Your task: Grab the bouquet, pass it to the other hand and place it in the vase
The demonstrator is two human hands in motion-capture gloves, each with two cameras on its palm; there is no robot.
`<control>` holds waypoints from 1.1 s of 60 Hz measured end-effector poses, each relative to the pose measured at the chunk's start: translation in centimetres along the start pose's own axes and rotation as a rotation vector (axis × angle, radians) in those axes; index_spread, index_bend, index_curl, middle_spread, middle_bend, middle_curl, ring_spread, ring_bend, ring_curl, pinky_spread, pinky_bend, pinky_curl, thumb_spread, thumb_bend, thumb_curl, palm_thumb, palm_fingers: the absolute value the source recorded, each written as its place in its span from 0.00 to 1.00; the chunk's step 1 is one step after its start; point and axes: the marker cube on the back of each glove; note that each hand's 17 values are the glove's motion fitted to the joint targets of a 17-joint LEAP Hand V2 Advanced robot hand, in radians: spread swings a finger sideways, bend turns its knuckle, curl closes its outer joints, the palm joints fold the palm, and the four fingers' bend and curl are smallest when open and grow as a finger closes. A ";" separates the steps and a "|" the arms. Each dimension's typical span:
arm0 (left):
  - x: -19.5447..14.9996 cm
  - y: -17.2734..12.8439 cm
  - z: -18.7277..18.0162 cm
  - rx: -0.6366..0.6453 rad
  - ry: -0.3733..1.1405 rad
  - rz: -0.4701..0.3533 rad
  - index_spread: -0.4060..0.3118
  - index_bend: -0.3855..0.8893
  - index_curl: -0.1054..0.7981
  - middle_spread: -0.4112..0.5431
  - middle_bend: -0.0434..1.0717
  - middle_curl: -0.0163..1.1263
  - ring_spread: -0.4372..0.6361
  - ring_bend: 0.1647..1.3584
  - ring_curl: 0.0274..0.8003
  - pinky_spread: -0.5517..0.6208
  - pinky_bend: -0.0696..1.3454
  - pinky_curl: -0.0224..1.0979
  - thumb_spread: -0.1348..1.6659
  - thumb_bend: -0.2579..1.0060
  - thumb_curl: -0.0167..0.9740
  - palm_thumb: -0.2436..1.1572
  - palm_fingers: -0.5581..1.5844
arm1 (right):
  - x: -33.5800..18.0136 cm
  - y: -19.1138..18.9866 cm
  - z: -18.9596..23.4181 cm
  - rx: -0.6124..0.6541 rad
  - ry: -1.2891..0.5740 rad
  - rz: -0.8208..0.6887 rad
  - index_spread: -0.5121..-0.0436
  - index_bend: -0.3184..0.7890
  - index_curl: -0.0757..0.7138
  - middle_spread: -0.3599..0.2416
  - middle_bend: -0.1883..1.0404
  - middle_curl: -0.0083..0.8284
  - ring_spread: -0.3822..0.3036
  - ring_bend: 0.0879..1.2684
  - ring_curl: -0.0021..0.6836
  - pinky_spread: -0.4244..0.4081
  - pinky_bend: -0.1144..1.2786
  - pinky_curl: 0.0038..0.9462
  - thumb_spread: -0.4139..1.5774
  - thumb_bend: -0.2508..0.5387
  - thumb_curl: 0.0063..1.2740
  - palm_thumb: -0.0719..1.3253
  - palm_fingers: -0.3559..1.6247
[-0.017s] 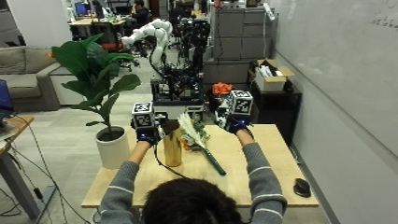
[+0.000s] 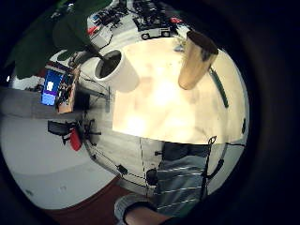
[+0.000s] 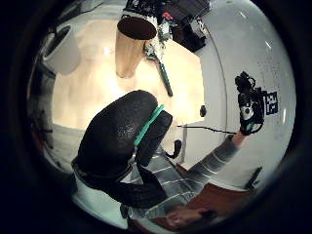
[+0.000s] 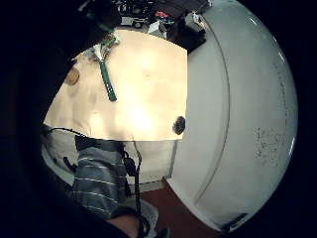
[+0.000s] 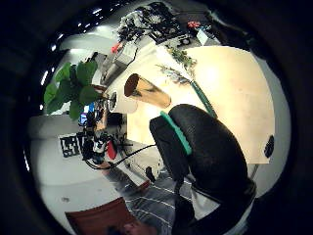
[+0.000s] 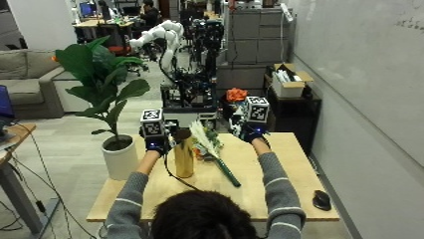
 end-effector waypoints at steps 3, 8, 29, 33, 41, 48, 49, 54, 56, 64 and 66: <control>0.0 -0.1 0.0 0.006 0.006 0.007 0.54 0.39 0.17 0.57 0.20 0.08 0.58 0.25 0.12 0.68 0.33 0.13 0.40 0.25 0.08 0.27 0.38 | -0.3 0.2 -0.1 0.005 -0.003 -0.006 0.59 0.32 0.13 0.62 0.42 0.17 0.62 0.32 0.23 0.68 0.40 0.16 0.53 0.55 0.05 0.27 0.42; -0.2 -0.2 0.0 0.023 0.007 0.016 0.54 0.40 0.21 0.61 0.21 0.12 0.64 0.29 0.18 0.73 0.35 0.18 0.51 0.23 0.12 0.27 0.36 | -0.3 0.0 0.0 -0.003 0.008 0.008 0.47 0.34 0.16 0.63 0.45 0.24 0.64 0.36 0.31 0.73 0.42 0.22 0.64 0.54 0.07 0.28 0.40; -0.3 -0.3 0.3 0.027 0.001 0.018 0.53 0.41 0.32 0.65 0.22 0.22 0.70 0.35 0.25 0.79 0.37 0.25 0.64 0.19 0.22 0.28 0.34 | -2.3 -2.2 0.5 -0.105 0.043 0.121 0.37 0.36 0.21 0.64 0.48 0.38 0.65 0.40 0.42 0.78 0.46 0.31 0.80 0.42 0.12 0.31 0.37; -0.3 0.4 0.2 0.013 0.002 0.026 0.53 0.41 0.33 0.65 0.22 0.24 0.70 0.35 0.26 0.79 0.37 0.26 0.65 0.19 0.24 0.28 0.34 | -2.5 -3.1 1.1 -0.131 0.045 0.153 0.37 0.36 0.21 0.64 0.48 0.39 0.65 0.41 0.43 0.78 0.47 0.32 0.81 0.40 0.13 0.31 0.37; -0.6 -0.3 1.2 0.021 0.010 0.048 0.53 0.41 0.35 0.65 0.21 0.26 0.70 0.36 0.28 0.79 0.37 0.28 0.65 0.19 0.26 0.28 0.33 | -2.2 -4.9 2.4 -0.183 0.038 0.212 0.39 0.35 0.22 0.64 0.47 0.41 0.67 0.42 0.45 0.78 0.48 0.34 0.81 0.35 0.15 0.32 0.38; -0.3 0.5 1.5 0.005 0.011 0.062 0.53 0.41 0.37 0.65 0.21 0.27 0.70 0.36 0.28 0.79 0.37 0.29 0.66 0.19 0.27 0.27 0.33 | -1.7 -5.9 3.4 -0.179 0.027 0.239 0.45 0.35 0.22 0.66 0.46 0.42 0.68 0.45 0.48 0.78 0.50 0.35 0.82 0.32 0.16 0.32 0.39; -0.3 0.5 1.7 0.006 0.010 0.065 0.53 0.41 0.37 0.65 0.21 0.27 0.70 0.36 0.29 0.79 0.37 0.29 0.66 0.19 0.27 0.27 0.33 | -1.6 -6.2 3.6 -0.153 0.029 0.247 0.47 0.36 0.22 0.66 0.46 0.43 0.68 0.45 0.47 0.78 0.50 0.35 0.82 0.31 0.16 0.33 0.39; -0.2 0.4 2.3 0.006 0.013 0.085 0.53 0.41 0.38 0.65 0.21 0.28 0.70 0.36 0.29 0.79 0.37 0.29 0.66 0.19 0.28 0.27 0.33 | -1.3 -7.5 4.6 0.049 0.035 0.272 0.50 0.35 0.22 0.67 0.47 0.44 0.68 0.46 0.49 0.78 0.50 0.36 0.82 0.30 0.16 0.33 0.40; -0.2 0.5 2.4 0.004 0.013 0.090 0.53 0.41 0.38 0.65 0.21 0.28 0.71 0.36 0.29 0.79 0.37 0.29 0.66 0.19 0.28 0.27 0.33 | -1.6 -6.6 4.9 0.064 0.035 0.281 0.52 0.35 0.22 0.67 0.47 0.44 0.67 0.47 0.49 0.77 0.50 0.36 0.82 0.30 0.17 0.34 0.41; -0.2 0.1 3.4 -0.003 0.020 0.105 0.53 0.41 0.39 0.65 0.21 0.29 0.71 0.36 0.30 0.79 0.37 0.30 0.66 0.19 0.29 0.27 0.32 | -2.0 -6.4 9.1 -0.008 0.011 0.295 0.55 0.35 0.22 0.67 0.47 0.45 0.66 0.47 0.51 0.76 0.50 0.37 0.82 0.30 0.18 0.35 0.41; -0.2 0.0 3.6 -0.004 0.025 0.110 0.53 0.41 0.39 0.65 0.21 0.29 0.71 0.36 0.30 0.79 0.37 0.30 0.66 0.19 0.29 0.27 0.32 | -1.9 -6.4 10.3 -0.022 0.012 0.316 0.55 0.35 0.23 0.66 0.47 0.46 0.65 0.47 0.51 0.76 0.50 0.37 0.82 0.30 0.18 0.36 0.41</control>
